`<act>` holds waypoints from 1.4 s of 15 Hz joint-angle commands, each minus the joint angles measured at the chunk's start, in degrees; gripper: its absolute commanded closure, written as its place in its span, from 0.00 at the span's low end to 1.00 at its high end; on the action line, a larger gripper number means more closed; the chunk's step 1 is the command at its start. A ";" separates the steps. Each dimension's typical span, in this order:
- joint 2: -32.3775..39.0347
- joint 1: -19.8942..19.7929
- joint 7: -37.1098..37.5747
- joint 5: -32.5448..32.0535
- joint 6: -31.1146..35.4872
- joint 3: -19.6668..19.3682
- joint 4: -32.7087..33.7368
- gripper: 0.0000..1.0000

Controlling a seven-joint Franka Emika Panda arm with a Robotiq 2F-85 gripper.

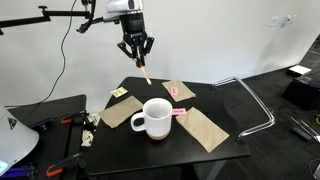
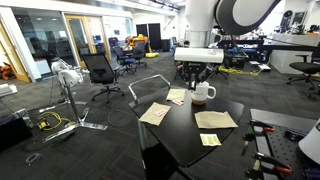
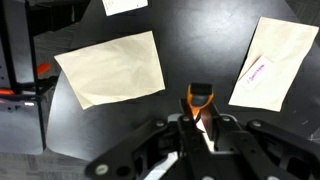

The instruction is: Remove the object from the cup and put it on the table

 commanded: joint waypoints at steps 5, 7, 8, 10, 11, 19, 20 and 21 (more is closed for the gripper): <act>7.44 4.53 9.52 -1.64 4.96 -0.16 -0.11 0.96; 9.10 5.54 10.18 -1.97 6.45 -0.51 -0.08 0.96; 9.91 5.95 10.14 -2.42 7.60 -0.68 -0.11 0.96; 11.49 6.58 9.78 -4.06 9.87 -1.16 -0.03 0.96; 12.30 6.83 9.56 -5.35 11.02 -1.47 0.04 0.96; 17.62 8.46 5.97 -10.72 16.06 -5.07 1.38 0.96; 18.05 8.68 5.45 -10.65 15.89 -5.33 1.60 0.58; 18.34 8.92 5.06 -10.45 15.74 -5.59 1.76 0.56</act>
